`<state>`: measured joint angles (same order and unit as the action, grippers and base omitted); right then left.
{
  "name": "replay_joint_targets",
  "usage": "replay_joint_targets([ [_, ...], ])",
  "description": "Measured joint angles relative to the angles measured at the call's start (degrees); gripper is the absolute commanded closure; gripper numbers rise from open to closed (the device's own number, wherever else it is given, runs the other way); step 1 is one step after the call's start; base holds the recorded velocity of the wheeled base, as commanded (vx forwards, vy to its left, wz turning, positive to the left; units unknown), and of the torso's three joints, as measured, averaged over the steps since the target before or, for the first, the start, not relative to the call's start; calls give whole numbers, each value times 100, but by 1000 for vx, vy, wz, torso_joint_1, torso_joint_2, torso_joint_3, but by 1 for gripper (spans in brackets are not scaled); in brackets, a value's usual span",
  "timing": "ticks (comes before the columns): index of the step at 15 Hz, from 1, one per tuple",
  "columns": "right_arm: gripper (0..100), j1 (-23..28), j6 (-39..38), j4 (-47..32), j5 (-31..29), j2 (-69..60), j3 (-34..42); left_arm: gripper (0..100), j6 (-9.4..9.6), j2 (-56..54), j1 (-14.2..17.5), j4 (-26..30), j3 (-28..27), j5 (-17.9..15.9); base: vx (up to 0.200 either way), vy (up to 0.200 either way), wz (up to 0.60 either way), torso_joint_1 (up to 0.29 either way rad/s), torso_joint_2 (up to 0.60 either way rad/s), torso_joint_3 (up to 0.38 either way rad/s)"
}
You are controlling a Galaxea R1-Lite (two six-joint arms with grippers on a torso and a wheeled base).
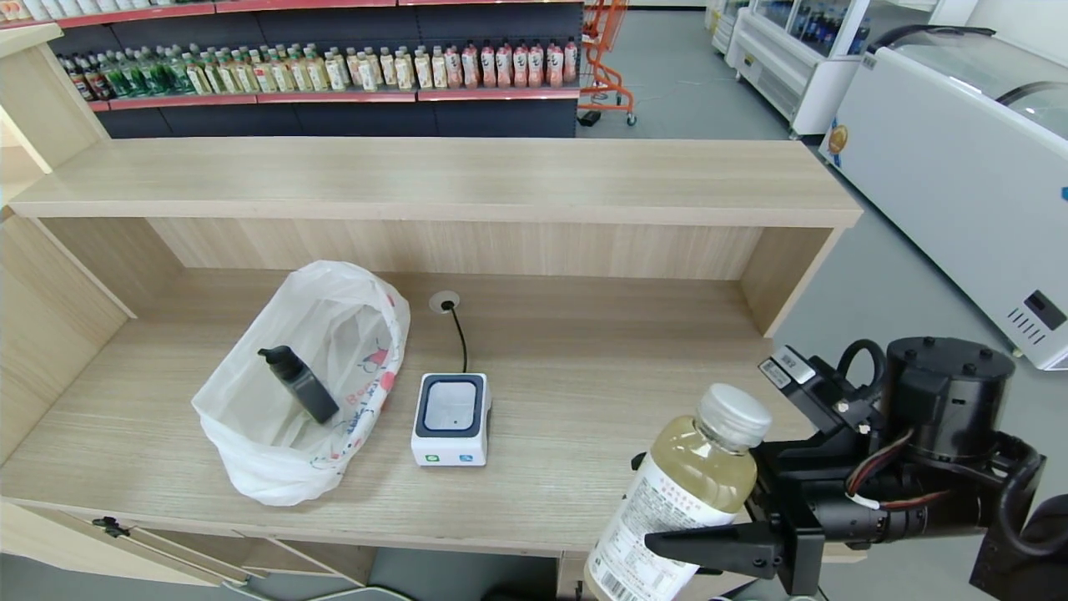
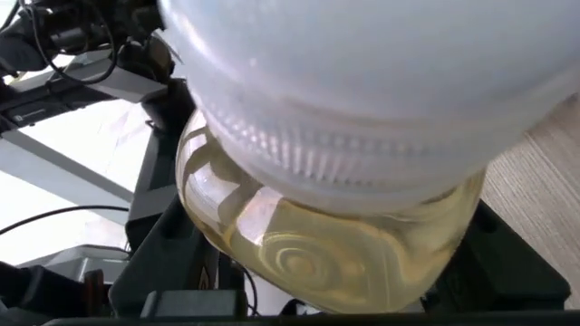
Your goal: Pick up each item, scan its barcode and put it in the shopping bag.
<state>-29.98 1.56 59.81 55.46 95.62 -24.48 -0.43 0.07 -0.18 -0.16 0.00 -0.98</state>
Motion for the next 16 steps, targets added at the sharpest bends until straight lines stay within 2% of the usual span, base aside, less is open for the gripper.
replay_joint_targets([
  [3, 100, -94, 33, -55, 238, -98, 0, 0, 0, 0, 0, 0, 0, 0, 0, 0, 0, 0, 0, 0],
  [9, 100, -102, 777, -55, 528, -221, -5, 0, 0, 0, 0, 0, 0, 2, 0, 0, 0, 0, 0, 0],
  [16, 100, -76, 837, -419, 1070, -373, -29, 0, 0, 0, 2, 0, 0, 0, 0, 0, 0, 0, 0, 0],
])
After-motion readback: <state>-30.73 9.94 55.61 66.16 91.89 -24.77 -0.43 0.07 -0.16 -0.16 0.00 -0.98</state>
